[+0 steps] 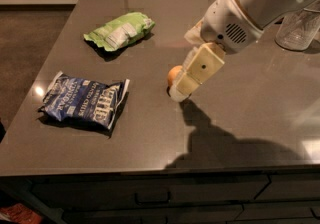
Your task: Move blue chip bag near orange
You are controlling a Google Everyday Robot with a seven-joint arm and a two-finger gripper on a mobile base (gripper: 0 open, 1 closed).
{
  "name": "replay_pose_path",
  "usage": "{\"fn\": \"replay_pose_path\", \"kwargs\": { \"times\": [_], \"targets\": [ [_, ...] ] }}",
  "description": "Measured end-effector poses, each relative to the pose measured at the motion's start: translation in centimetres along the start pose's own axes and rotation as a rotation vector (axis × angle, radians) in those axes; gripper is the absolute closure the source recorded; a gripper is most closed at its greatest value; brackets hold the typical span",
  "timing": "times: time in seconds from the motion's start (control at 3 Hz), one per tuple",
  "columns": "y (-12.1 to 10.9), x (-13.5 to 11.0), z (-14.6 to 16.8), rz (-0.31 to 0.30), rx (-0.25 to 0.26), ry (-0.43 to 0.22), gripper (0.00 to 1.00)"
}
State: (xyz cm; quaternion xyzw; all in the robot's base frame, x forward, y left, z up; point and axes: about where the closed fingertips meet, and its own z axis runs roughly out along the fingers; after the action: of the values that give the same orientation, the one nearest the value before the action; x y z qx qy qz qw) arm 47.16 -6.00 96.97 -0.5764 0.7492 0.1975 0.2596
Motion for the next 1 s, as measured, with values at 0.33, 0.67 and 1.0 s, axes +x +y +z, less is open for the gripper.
{"fn": "replay_pose_path", "kwargs": {
  "times": [0.33,0.67,1.0],
  "targets": [
    [1.3,-3.4,2.8,-0.030,0.005,-0.052,0.00],
    [2.9,-6.7,6.9,-0.084,0.007,-0.064,0.00],
    [3.8,-7.9,9.4,-0.115,0.002,-0.047,0.00]
  ]
}}
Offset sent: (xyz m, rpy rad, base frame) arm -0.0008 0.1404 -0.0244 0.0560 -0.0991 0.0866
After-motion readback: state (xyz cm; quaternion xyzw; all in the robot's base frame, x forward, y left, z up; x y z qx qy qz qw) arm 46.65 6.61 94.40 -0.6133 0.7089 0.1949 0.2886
